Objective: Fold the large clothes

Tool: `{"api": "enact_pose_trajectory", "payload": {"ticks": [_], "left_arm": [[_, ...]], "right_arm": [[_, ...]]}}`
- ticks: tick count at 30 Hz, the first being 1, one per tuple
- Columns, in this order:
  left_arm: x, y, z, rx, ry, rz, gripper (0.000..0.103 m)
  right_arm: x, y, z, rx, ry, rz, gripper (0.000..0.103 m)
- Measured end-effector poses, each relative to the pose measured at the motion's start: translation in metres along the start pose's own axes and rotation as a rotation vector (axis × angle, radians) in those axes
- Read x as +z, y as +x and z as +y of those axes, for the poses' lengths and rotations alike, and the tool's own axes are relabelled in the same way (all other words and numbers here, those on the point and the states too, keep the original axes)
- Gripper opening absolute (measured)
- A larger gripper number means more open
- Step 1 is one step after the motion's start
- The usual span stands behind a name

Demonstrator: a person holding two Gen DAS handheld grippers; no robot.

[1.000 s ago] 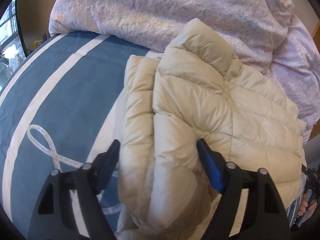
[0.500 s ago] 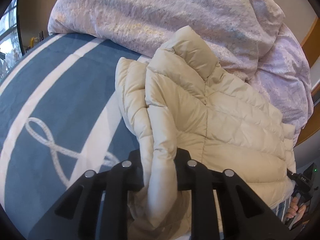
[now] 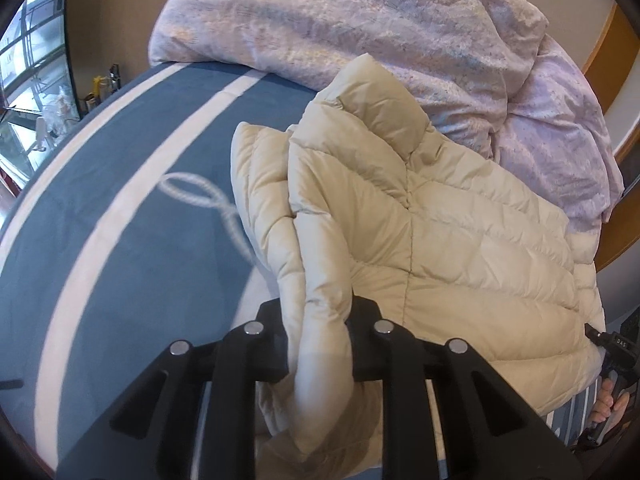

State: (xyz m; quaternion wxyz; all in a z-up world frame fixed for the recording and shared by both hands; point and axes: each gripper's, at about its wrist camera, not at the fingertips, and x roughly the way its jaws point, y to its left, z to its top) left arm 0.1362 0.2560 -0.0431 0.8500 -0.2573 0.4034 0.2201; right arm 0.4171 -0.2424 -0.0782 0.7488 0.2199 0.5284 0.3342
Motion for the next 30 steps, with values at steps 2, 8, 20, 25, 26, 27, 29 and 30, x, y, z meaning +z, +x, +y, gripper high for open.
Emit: {"api": "enact_pose_trajectory", "payload": {"ticks": [2, 8, 20, 25, 26, 27, 29, 30], "left_arm": [[-0.007, -0.008, 0.009, -0.001, -0.008, 0.0, 0.02], [-0.019, -0.018, 0.025, -0.016, -0.021, 0.004, 0.021], [-0.02, -0.012, 0.033, 0.01, -0.049, 0.026, 0.072], [-0.017, -0.006, 0.039, -0.038, -0.105, 0.055, 0.08], [-0.017, -0.005, 0.04, -0.044, -0.113, 0.059, 0.08], [-0.017, -0.003, 0.041, -0.051, -0.122, 0.064, 0.08], [-0.017, 0.0, 0.042, -0.057, -0.136, 0.069, 0.08], [-0.017, 0.0, 0.043, -0.061, -0.142, 0.07, 0.08]], "right_arm": [[-0.008, 0.0, 0.003, -0.001, -0.006, 0.005, 0.016], [-0.026, -0.003, 0.006, -0.016, -0.012, 0.001, 0.016], [-0.032, -0.038, 0.077, -0.455, -0.248, -0.248, 0.06], [-0.057, -0.019, 0.131, -0.38, -0.416, -0.24, 0.06], [-0.067, -0.009, 0.142, -0.361, -0.461, -0.222, 0.059], [-0.077, 0.003, 0.153, -0.346, -0.506, -0.201, 0.059], [-0.092, 0.022, 0.169, -0.33, -0.57, -0.173, 0.059], [-0.096, 0.029, 0.176, -0.329, -0.591, -0.167, 0.058]]}}
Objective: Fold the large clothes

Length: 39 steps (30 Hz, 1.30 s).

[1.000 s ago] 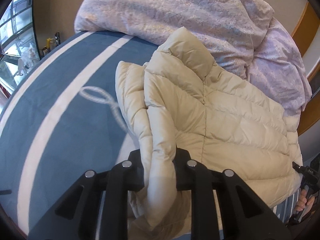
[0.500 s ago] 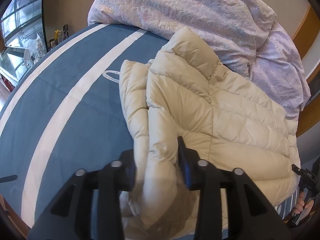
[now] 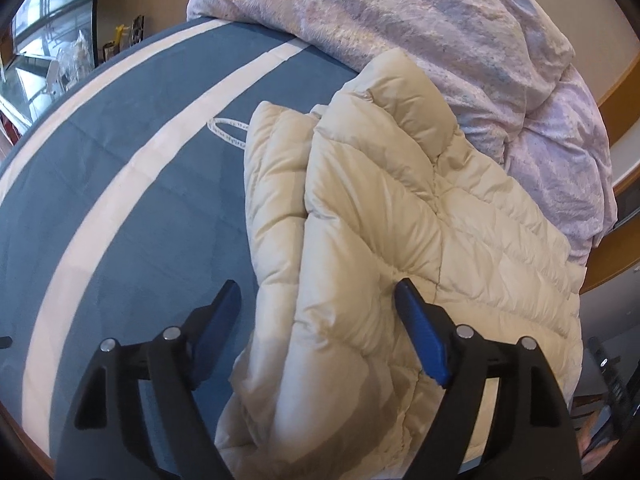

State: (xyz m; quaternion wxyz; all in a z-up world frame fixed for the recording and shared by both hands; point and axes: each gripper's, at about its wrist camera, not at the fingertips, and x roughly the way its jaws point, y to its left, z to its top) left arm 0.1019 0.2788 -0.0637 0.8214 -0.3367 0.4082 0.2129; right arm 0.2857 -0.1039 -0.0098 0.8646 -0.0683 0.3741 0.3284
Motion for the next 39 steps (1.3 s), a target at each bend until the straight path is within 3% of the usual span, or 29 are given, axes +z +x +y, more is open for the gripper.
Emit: {"api": "enact_pose_trajectory", "payload": {"ticks": [5, 18, 31, 39], "left_arm": [[0.001, 0.003, 0.005, -0.021, -0.035, 0.003, 0.079], [0.003, 0.006, 0.003, -0.056, -0.062, 0.008, 0.067], [0.007, -0.008, -0.012, -0.115, -0.034, -0.021, 0.028], [0.015, -0.034, -0.029, -0.191, -0.037, -0.069, 0.021]], "right_arm": [[-0.009, 0.027, 0.037, -0.008, -0.096, 0.028, 0.051], [-0.022, 0.056, 0.031, -0.018, -0.062, 0.075, 0.052], [-0.031, 0.075, 0.038, -0.076, -0.075, 0.115, 0.052], [-0.031, 0.077, 0.04, -0.079, -0.07, 0.115, 0.052]]}}
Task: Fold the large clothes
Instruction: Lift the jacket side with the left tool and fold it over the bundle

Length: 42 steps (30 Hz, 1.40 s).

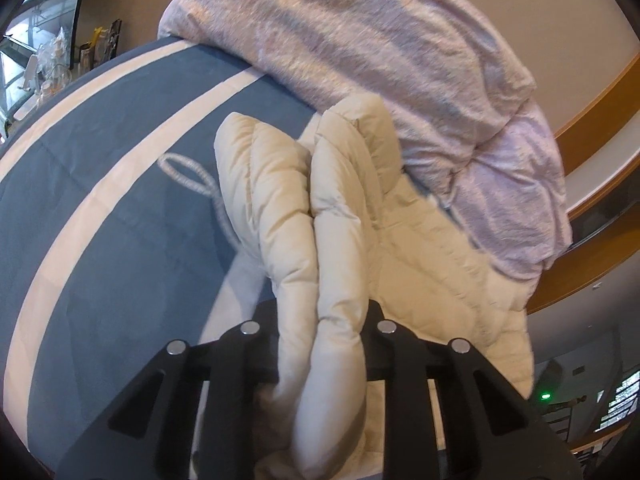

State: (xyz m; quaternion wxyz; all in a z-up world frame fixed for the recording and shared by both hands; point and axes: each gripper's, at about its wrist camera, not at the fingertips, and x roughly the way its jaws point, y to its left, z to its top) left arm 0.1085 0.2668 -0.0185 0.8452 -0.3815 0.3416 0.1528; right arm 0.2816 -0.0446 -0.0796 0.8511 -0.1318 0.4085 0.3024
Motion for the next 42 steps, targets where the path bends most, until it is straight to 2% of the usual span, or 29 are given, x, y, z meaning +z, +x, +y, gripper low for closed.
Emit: {"api": "enact_pose_trajectory", "payload": {"ticks": [6, 12, 23, 27, 32, 42], "left_arm": [[0.007, -0.021, -0.031, -0.091, 0.018, -0.041, 0.021], [0.005, -0.032, -0.075, -0.157, 0.081, -0.053, 0.021], [-0.012, -0.027, -0.156, -0.329, 0.158, -0.003, 0.021], [-0.024, -0.016, -0.193, -0.396, 0.184, 0.039, 0.021], [-0.037, 0.008, -0.226, -0.435, 0.193, 0.098, 0.021], [-0.047, 0.05, -0.25, -0.464, 0.135, 0.158, 0.021]], "right_arm": [[-0.001, 0.0, 0.0, 0.003, -0.001, -0.003, 0.052], [-0.001, 0.0, 0.0, 0.002, 0.0, -0.003, 0.052], [0.001, 0.001, -0.004, 0.007, 0.008, -0.006, 0.052], [0.003, 0.002, -0.007, 0.015, 0.022, -0.005, 0.052], [0.005, 0.002, -0.014, 0.04, 0.045, -0.005, 0.052], [0.01, 0.0, -0.045, 0.171, 0.132, -0.03, 0.052]]}}
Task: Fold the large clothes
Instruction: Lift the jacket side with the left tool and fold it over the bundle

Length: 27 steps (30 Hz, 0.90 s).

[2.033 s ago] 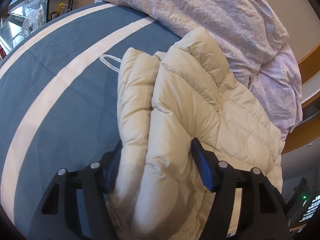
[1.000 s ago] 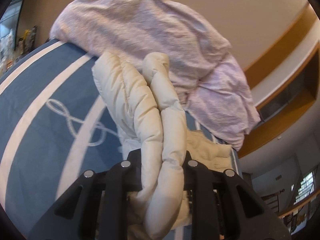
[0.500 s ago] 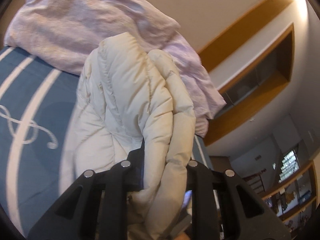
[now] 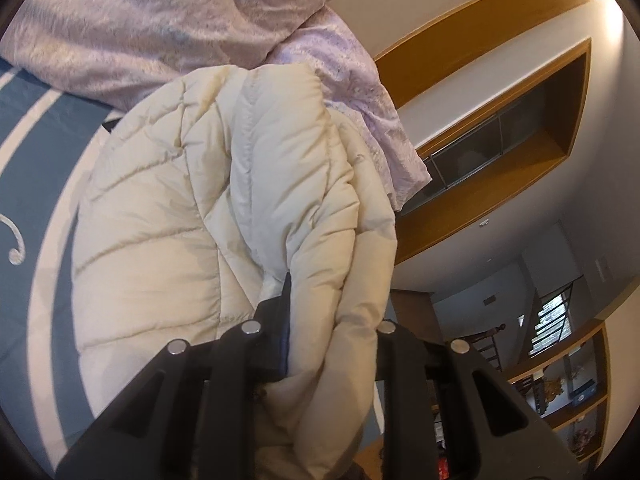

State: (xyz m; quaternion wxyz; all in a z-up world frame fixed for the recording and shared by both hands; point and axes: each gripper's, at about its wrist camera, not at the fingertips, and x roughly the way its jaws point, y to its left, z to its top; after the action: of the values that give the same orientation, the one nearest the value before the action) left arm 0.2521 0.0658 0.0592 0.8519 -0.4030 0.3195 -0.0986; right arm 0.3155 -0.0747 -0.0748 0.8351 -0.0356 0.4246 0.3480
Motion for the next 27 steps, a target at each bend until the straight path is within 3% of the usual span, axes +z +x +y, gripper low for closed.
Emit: {"api": "enact_pose_trajectory", "payload": {"ticks": [6, 20, 27], "left_arm": [[-0.009, 0.02, 0.005, 0.004, -0.034, 0.033, 0.022], [-0.037, 0.075, -0.005, 0.072, -0.018, 0.119, 0.023], [-0.046, 0.094, -0.012, 0.108, -0.002, 0.138, 0.023]], "right_arm": [[0.004, -0.018, -0.021, 0.042, 0.031, -0.022, 0.052], [-0.012, -0.076, -0.075, -0.142, -0.016, -0.056, 0.052], [-0.033, -0.098, -0.097, -0.171, -0.016, -0.054, 0.052]]}}
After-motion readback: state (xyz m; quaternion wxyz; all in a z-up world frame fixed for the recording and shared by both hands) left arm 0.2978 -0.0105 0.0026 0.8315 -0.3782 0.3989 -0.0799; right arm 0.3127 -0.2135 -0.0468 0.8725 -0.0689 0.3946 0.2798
